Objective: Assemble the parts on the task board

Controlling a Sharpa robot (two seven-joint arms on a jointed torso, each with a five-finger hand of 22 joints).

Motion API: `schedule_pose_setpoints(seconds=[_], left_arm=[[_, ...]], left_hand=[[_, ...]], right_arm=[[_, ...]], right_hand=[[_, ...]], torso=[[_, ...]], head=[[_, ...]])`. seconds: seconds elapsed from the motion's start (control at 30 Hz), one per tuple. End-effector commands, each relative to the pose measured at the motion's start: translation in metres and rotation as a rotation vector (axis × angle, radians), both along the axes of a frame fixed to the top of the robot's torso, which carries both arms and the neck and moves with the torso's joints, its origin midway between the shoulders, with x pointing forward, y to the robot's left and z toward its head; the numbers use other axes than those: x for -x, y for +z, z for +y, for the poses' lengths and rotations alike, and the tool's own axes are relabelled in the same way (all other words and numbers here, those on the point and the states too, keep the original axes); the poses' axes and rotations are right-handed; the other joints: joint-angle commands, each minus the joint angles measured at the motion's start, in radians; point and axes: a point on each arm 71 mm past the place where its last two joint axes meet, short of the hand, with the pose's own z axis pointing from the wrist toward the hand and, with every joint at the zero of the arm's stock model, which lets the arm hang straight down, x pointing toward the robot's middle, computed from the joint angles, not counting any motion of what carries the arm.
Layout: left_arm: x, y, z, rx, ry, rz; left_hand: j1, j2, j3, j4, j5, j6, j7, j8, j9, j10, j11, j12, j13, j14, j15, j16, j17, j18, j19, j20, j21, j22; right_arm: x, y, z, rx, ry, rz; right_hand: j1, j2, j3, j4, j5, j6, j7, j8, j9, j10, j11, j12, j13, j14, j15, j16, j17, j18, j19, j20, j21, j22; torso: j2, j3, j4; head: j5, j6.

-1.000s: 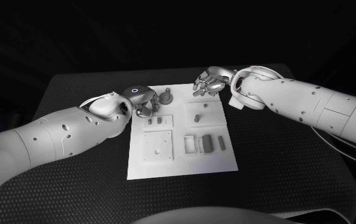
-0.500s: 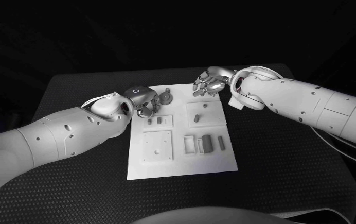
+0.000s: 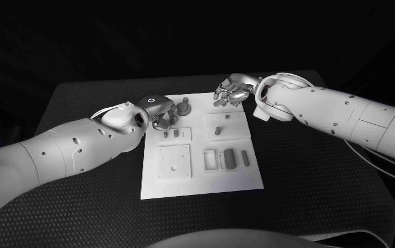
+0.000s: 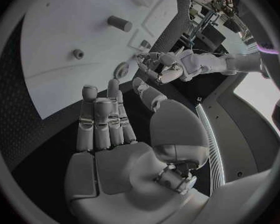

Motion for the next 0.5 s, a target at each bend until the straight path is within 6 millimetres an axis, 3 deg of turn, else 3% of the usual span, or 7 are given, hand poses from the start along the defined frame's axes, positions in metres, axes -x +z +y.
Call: schedule_pose_setpoints(seconds=[0.03, 0.5], left_arm=[[0.0015, -0.0057, -0.0033, -0.034, -0.007, 0.028], [0.0038, -0.0133, -0.0018, -0.059, -0.011, 0.049]], left_hand=[[-0.002, 0.010, 0.004, 0.001, 0.004, 0.005, 0.004, 0.002, -0.001, 0.025, 0.023, 0.005, 0.000, 0.000, -0.008, 0.002, -0.002, 0.087, -0.003, -0.007, 0.004, 0.021], [-0.004, 0.010, 0.003, 0.001, 0.002, 0.005, 0.004, 0.002, -0.001, 0.025, 0.023, 0.003, 0.000, 0.000, -0.008, 0.002, -0.002, 0.087, -0.004, -0.007, 0.003, 0.020]], right_arm=[[0.0006, 0.0000, 0.0013, -0.003, 0.012, 0.000], [0.0005, 0.0000, 0.0013, -0.003, 0.012, 0.000]], right_hand=[[-0.007, -0.003, -0.001, -0.001, 0.004, 0.010, 0.016, -0.004, 0.001, -0.005, 0.005, 0.004, 0.001, -0.001, -0.004, -0.001, -0.001, 0.012, 0.002, -0.004, -0.002, 0.017], [-0.007, -0.003, -0.001, -0.001, 0.004, 0.010, 0.016, -0.004, 0.001, -0.005, 0.005, 0.004, 0.001, -0.001, -0.004, -0.001, -0.001, 0.012, 0.002, -0.004, -0.002, 0.017]], torso=[[0.000, -0.0002, 0.0004], [0.000, -0.0008, 0.0013]], head=[[0.000, 0.000], [-0.003, -0.002]])
